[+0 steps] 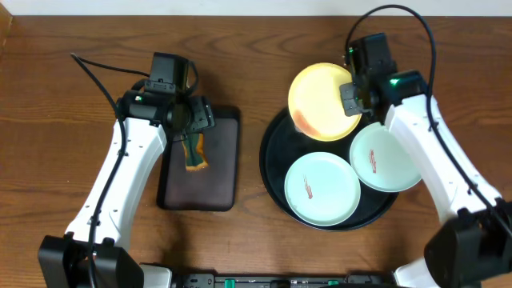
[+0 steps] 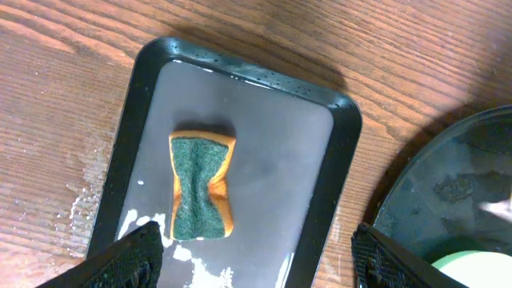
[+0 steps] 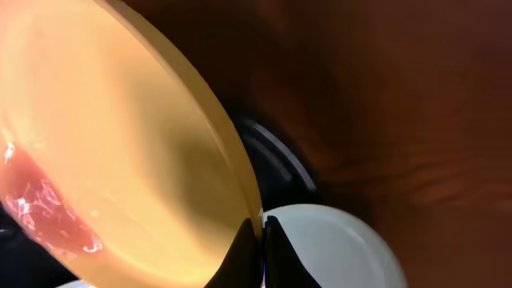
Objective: Clean dirty plates on tray and stack at the side
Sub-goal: 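Return the sponge to the small black tray with the left gripper, then lift the yellow plate with the right gripper and place it right of tray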
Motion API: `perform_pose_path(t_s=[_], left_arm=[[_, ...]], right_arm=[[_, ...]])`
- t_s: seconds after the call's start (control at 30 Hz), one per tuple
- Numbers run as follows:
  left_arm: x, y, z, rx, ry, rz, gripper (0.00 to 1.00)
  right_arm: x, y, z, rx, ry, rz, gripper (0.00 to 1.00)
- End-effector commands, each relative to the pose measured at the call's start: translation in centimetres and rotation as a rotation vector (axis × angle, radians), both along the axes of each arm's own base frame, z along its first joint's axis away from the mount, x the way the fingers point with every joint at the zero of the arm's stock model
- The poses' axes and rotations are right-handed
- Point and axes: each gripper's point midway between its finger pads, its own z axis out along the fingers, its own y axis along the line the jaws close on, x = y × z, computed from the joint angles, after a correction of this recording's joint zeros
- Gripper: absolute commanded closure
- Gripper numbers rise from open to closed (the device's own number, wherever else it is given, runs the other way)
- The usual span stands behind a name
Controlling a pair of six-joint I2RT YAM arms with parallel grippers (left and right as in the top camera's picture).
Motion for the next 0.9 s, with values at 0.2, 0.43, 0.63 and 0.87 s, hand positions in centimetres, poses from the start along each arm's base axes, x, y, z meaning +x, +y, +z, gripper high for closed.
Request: perform_pose_path(t_s=[0.2, 0.43, 0.63, 0.87], left_arm=[[0.1, 0.0, 0.1, -0.002, 0.002, -0.007, 0.18], [0.1, 0.0, 0.1, -0.002, 0.002, -0.007, 0.17], [0.1, 0.0, 0.1, -0.002, 0.002, -0.007, 0.17], [0.1, 0.0, 0.1, -0.002, 0.002, -0.007, 0.17]], right_arm=[[-0.5, -0.9, 6.2, -0.415, -0.224, -0.083, 0.99], [-1.5, 1.1, 8.1, -0.557, -0.287, -0.041, 0.99], [-2.9, 3.5, 8.8, -0.621, -0.319, 0.015, 0.99], [-3.9, 5.0, 9.8, -0.685, -0.358, 0.043, 0.99]])
